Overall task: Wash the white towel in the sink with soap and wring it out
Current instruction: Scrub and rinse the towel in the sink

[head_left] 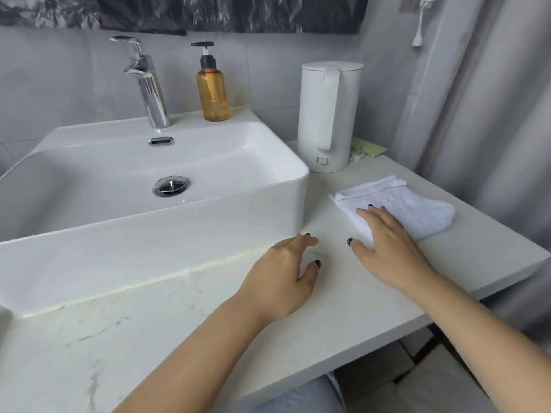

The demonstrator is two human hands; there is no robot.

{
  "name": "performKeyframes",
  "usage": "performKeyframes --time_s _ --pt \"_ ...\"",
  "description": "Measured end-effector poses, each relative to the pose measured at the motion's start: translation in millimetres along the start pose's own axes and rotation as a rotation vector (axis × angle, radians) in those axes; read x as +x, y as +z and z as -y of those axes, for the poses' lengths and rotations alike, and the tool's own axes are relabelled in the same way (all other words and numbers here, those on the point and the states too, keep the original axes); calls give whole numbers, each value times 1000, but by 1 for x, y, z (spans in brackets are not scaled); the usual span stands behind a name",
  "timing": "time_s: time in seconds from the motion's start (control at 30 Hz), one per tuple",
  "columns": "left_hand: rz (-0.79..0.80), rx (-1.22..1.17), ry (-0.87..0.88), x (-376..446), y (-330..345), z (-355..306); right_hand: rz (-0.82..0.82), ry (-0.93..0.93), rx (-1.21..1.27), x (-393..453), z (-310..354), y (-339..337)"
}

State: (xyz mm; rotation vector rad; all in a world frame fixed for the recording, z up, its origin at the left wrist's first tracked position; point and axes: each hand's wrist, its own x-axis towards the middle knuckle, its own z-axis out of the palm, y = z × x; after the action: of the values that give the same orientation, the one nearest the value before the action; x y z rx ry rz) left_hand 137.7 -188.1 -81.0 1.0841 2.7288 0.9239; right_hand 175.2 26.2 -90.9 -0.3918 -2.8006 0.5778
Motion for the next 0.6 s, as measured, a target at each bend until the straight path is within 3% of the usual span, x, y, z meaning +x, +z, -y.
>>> performKeyframes --time_s 0.13,0.4,0.53,0.6 --pt "39 7 -11 20 2 -8 28 95 -203 37 -27 3" --pt "78 -73 -45 42 3 -18 -258 -62 -435 51 -34 17" --pt "29 -245 -99 55 13 -25 -237 34 -373 56 -25 -2" --pt "-3 -454 -197 68 19 -32 -335 87 -196 57 -23 -12"
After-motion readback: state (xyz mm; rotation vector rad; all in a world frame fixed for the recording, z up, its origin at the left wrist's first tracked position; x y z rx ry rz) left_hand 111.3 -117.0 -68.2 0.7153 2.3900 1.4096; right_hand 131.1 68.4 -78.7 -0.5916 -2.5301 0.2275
